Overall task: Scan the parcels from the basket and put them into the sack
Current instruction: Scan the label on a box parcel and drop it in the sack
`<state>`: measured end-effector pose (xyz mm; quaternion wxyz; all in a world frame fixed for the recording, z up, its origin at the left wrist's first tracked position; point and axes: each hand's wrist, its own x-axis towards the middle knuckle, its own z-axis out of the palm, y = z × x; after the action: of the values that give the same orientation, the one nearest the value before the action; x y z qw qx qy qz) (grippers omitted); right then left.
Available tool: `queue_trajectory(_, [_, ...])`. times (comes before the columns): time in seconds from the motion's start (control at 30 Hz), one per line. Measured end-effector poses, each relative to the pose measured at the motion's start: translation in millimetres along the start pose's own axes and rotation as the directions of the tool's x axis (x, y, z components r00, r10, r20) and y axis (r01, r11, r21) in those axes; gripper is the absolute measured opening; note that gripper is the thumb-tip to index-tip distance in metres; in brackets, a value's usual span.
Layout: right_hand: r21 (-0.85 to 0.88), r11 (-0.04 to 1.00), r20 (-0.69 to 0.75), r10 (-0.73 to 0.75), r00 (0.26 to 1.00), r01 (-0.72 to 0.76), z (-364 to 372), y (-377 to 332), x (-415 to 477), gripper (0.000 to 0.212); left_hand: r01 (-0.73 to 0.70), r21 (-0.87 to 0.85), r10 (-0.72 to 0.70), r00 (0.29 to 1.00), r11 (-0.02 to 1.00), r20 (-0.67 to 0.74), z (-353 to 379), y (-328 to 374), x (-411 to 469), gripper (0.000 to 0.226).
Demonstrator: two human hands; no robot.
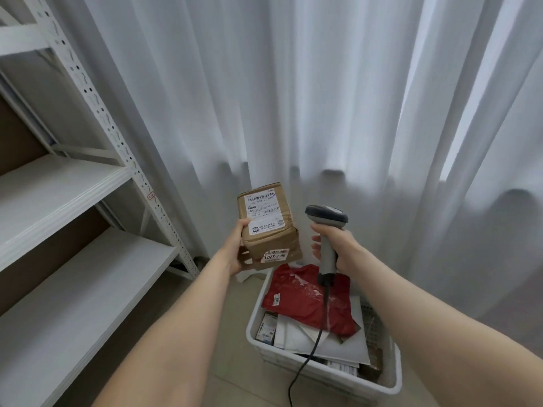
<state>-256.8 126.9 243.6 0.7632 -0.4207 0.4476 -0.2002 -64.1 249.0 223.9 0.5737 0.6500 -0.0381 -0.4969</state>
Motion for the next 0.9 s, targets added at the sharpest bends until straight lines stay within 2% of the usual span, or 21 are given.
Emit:
queue_trajectory(0.17, [-0.004,1.0,0.069,0.001,0.998,-0.001,40.4,28.4,-12.4,0.043,0.01,-0.211,-0.005,1.0,0.977,0.024,-48.0,-20.1,-31.5,0.049])
queue_trajectory(0.33, [-0.018,0.998,0.215,0.066,0.974,-0.063,78.8,66.1,-51.3,0.043,-0.031,-0.307,0.015,0.998,0.951,-0.053,-95.4,-55.0,-86.8,0.047])
queue_trajectory(0.4, [-0.045,0.997,0.247,0.071,0.966,-0.062,95.2,81.8,-69.0,0.046,-0.057,-0.342,0.016,0.993,0.938,-0.121,-116.5,-70.6,-113.0,0.04])
queue_trajectory(0.5, [-0.123,0.991,0.285,0.088,0.955,-0.055,121.1,109.5,-94.0,0.04,-0.153,-0.419,0.012,0.947,0.895,-0.32,-145.8,-91.7,-150.8,0.023])
queue_trajectory(0.57, [-0.171,0.984,0.312,0.105,0.944,-0.053,139.5,131.1,-110.5,0.029,-0.239,-0.343,0.064,0.89,0.908,-0.452,-166.8,-105.2,-174.1,0.021])
queue_trajectory(0.6, [-0.198,0.979,0.324,0.103,0.94,-0.039,149.5,142.0,-118.1,0.026,-0.25,-0.243,0.094,0.852,0.937,-0.514,-178.9,-111.8,-186.0,0.023])
queue_trajectory(0.67, [-0.249,0.968,0.357,0.102,0.928,-0.011,171.6,163.9,-133.1,0.027,-0.199,-0.039,0.138,0.792,0.979,-0.594,-201.5,-123.5,-214.3,0.023])
queue_trajectory(0.7, [-0.273,0.962,0.376,0.113,0.92,-0.007,183.6,174.7,-142.0,0.032,-0.155,0.002,0.126,0.791,0.988,-0.599,-212.8,-129.5,-228.0,0.032])
queue_trajectory(0.8, [-0.374,0.927,0.411,0.149,0.899,0.017,220.0,207.0,-167.7,0.05,-0.045,-0.008,0.033,0.829,0.999,-0.558,-246.5,-149.6,-265.9,0.082])
queue_trajectory(0.83, [-0.408,0.912,0.419,0.153,0.895,0.035,231.9,218.5,-174.1,0.049,-0.031,-0.031,0.01,0.841,0.999,-0.54,-258.2,-156.9,-276.0,0.092])
queue_trajectory(0.9, [-0.452,0.89,0.433,0.159,0.887,0.061,255.6,244.6,-186.2,0.04,-0.023,-0.073,-0.018,0.857,0.997,-0.515,-284.5,-173.2,-292.5,0.099])
